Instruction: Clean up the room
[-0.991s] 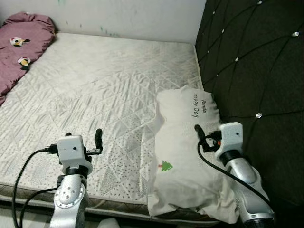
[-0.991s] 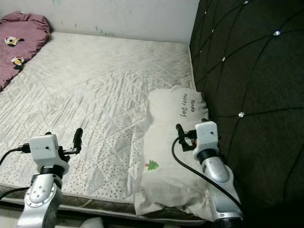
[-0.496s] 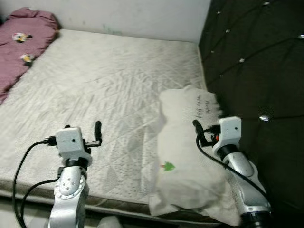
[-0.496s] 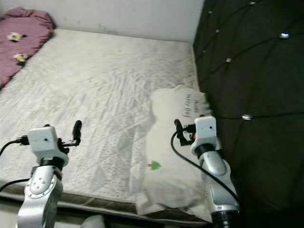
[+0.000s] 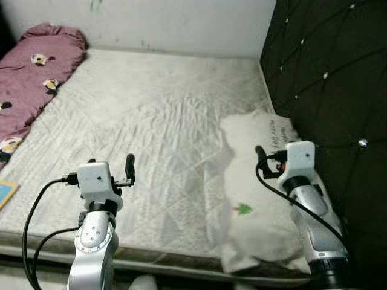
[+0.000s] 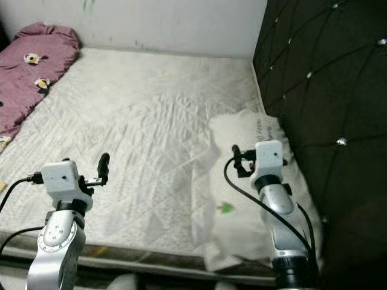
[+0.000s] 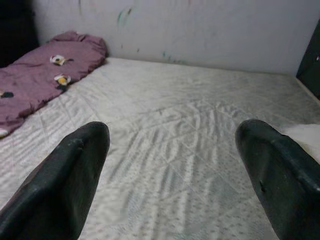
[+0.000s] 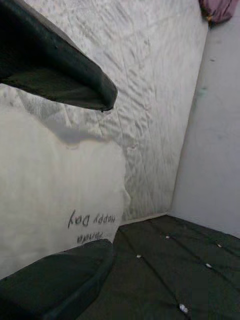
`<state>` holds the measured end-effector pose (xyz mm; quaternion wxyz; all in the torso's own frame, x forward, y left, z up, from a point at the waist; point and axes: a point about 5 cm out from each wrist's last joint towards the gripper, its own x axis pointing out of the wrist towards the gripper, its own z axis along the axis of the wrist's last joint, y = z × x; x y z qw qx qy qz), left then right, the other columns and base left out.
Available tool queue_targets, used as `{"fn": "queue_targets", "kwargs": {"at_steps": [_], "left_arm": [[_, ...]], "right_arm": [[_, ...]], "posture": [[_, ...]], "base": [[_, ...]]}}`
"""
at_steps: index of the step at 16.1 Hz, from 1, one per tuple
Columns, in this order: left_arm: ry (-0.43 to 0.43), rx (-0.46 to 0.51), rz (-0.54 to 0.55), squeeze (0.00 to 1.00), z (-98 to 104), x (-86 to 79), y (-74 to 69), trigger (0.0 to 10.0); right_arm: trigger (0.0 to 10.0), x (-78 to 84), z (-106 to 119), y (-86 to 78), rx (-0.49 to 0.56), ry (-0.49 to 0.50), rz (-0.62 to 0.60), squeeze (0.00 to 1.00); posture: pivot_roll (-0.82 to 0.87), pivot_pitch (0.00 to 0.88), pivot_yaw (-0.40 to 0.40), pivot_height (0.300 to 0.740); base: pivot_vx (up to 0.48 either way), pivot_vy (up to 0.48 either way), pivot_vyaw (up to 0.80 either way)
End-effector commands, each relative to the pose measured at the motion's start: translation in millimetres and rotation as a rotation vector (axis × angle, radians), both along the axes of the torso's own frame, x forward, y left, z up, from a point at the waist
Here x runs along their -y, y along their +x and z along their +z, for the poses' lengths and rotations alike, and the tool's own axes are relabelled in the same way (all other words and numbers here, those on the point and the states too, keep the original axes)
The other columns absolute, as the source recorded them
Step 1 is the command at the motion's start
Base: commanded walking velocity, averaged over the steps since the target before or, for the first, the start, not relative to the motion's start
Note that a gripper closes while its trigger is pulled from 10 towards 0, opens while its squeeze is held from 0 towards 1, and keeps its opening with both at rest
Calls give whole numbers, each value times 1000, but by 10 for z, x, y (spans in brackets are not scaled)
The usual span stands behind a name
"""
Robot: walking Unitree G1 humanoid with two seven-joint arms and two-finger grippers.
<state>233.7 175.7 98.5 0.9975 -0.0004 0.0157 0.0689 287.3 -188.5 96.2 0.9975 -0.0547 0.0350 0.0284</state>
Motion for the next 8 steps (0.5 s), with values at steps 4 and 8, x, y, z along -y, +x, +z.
{"fn": "queue_targets", "kwargs": {"at_steps": [4, 8], "left_arm": [[10, -3, 32, 0, 10, -53, 7, 10000], [-23, -12, 23, 0, -3, -40, 13, 10000]], "right_arm": [[10000, -122, 45, 64, 7, -11, 46, 0], [10000, -210, 36, 56, 6, -67, 88, 0]], "posture": [[17, 0, -32, 740], [15, 0, -29, 740]], "base": [[0, 68, 0], [0, 437, 0]]}}
